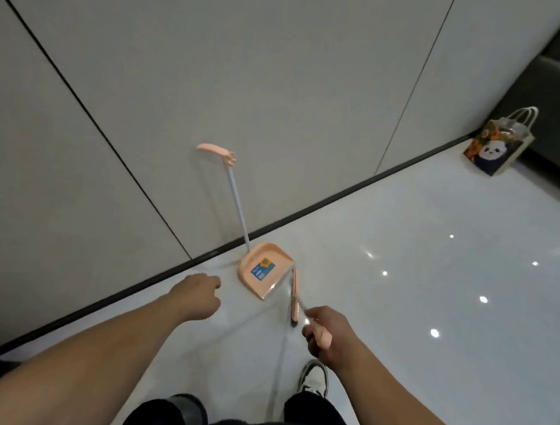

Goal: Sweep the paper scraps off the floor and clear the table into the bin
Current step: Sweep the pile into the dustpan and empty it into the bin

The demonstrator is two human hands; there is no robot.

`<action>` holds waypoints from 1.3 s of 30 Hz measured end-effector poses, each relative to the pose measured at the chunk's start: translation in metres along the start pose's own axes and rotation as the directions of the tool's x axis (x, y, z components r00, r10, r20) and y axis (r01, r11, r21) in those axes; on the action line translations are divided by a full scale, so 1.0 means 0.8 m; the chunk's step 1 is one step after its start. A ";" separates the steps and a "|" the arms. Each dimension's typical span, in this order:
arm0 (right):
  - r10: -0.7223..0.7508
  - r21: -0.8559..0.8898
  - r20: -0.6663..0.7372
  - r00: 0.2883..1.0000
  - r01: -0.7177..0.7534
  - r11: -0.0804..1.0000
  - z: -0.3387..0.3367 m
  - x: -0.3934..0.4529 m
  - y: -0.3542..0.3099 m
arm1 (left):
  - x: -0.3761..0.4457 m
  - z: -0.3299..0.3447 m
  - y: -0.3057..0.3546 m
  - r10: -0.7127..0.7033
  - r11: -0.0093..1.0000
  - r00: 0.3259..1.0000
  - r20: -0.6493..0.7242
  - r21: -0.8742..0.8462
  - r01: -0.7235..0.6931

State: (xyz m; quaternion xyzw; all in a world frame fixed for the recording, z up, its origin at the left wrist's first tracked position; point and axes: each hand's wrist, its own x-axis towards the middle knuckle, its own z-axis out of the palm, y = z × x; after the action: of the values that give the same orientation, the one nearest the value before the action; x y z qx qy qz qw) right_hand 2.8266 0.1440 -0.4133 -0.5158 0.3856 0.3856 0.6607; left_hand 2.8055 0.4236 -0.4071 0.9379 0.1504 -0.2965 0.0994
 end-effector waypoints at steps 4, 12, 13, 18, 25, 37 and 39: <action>0.038 0.007 0.003 0.999 -0.038 0.999 0.018 0.039 -0.066 | 0.023 -0.042 0.020 -0.029 1.000 0.997 -0.077 -0.007 0.029; 0.093 0.044 -0.022 0.995 -0.092 0.995 0.064 0.085 -0.132 | 0.088 -0.132 0.027 -0.022 0.994 0.982 -0.186 0.100 0.042; 0.108 0.054 -0.030 0.994 -0.106 0.993 0.068 0.088 -0.141 | 0.102 -0.146 0.026 -0.018 0.994 0.978 -0.210 0.103 0.041; 0.133 0.132 -0.089 0.987 -0.120 0.984 0.098 0.111 -0.184 | 0.186 -0.211 0.019 0.048 0.989 0.943 -0.331 0.151 0.003; 0.131 0.247 -0.164 0.978 -0.088 0.965 0.179 0.165 -0.259 | 0.333 -0.278 0.000 0.241 0.939 0.917 -0.317 0.316 -0.138; 0.187 0.374 -0.257 0.948 -0.081 0.924 0.286 0.217 -0.318 | 0.485 -0.291 -0.050 0.530 0.741 0.848 0.016 0.477 -0.473; 0.196 0.385 -0.264 0.944 -0.083 0.919 0.294 0.226 -0.320 | 0.498 -0.290 -0.054 0.562 0.721 0.827 -0.004 0.492 -0.488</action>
State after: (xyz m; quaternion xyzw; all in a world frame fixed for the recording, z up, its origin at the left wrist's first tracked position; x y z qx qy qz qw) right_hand 3.1583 0.3510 -0.4386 -0.4053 0.5822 0.2708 0.6507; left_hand 3.2231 0.6169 -0.4577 0.9566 -0.1913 -0.2108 -0.0629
